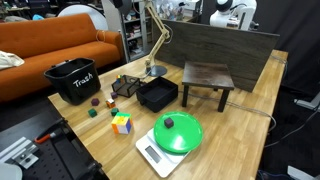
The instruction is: Turn on the desk lamp
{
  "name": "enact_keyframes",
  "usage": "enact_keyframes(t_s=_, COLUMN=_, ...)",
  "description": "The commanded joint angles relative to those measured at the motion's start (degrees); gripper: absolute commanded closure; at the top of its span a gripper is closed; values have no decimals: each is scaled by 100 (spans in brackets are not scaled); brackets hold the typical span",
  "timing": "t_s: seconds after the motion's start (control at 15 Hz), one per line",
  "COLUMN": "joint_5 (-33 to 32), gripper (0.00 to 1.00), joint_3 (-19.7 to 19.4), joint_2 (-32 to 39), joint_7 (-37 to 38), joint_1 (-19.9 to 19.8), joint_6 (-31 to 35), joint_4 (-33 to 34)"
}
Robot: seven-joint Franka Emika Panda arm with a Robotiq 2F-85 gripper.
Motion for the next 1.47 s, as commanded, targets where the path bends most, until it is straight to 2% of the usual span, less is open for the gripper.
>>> enact_keyframes(t_s=0.0, joint_5=-7, gripper=0, joint_3=121, joint_2=695, joint_7=-160, joint_1=251, joint_6=387, joint_4=389)
enact_keyframes(t_s=0.13, joint_5=93, gripper=0, joint_3=142, joint_2=1143, joint_7=-112, joint_1=354, joint_6=672, joint_4=573)
enact_keyframes(t_s=0.2, joint_5=46, gripper=0, joint_3=194, joint_2=756, joint_7=-29, joint_1=280, joint_6=575, joint_4=304)
enact_keyframes(t_s=0.4, joint_5=58, gripper=0, joint_3=215, joint_2=1170, joint_7=-38, joint_1=293, joint_6=688, joint_4=518)
enact_keyframes(t_s=0.73, joint_5=58, gripper=0, joint_3=210, joint_2=1132, joint_7=-38, joint_1=295, joint_6=686, joint_4=542)
enact_keyframes(t_s=0.8, joint_5=-119, gripper=0, joint_3=290, joint_2=1227, joint_7=15, joint_1=245, joint_6=666, joint_4=600)
enact_keyframes(t_s=1.13, joint_5=-321, gripper=0, joint_3=607, joint_2=2069, joint_7=-235, joint_1=481, joint_6=885, joint_4=1266)
enact_keyframes(t_s=1.4, joint_5=-323, gripper=0, joint_3=759, joint_2=2944, joint_7=-474, joint_1=514, joint_6=951, joint_4=1880)
